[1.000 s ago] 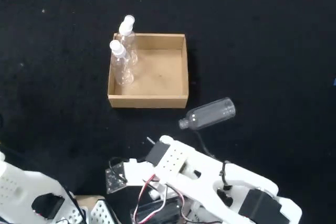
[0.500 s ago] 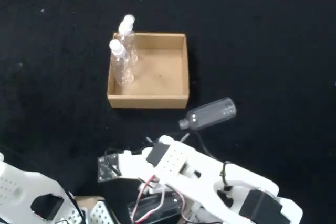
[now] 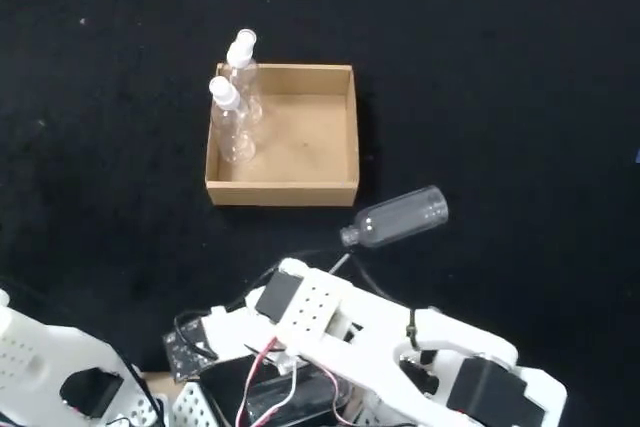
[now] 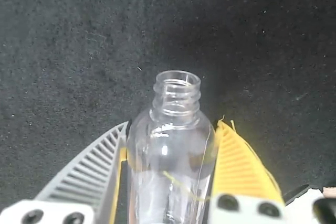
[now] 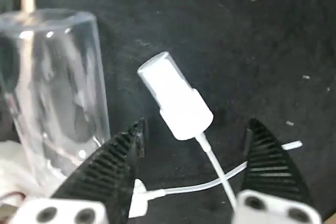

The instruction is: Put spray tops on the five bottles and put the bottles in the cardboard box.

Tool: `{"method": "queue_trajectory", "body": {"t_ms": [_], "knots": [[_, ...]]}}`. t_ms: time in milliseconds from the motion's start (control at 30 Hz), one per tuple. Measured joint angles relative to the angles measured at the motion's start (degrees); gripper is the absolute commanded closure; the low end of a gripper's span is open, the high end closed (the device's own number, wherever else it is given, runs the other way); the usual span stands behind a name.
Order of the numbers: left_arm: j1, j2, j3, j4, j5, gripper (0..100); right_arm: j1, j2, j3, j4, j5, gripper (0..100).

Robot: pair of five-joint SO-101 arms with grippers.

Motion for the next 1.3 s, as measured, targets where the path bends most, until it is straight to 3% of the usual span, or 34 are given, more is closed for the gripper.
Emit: {"method": "queue_trajectory", "body": {"t_ms": [400,633,800,1100,1300], "knots": [[0.0,0.0,-0.35,-0.09,0.0,87,-0.35,8.97,-0.7,-4.04,1.76,76.1],[0.0,0.0,-0.35,-0.09,0.0,87,-0.18,9.41,0.26,-15.12,-11.69,99.0],[0.0,0.0,-0.35,-0.09,0.0,87,1.32,7.12,0.26,-16.88,-15.3,98.1],[0.26,0.0,-0.35,-0.09,0.0,87,16.62,-3.16,-6.59,-16.53,-38.51,98.1],[3.87,0.0,-0.35,-0.09,1.32,87,19.96,-12.22,-16.18,-8.97,-44.04,98.1]]}}
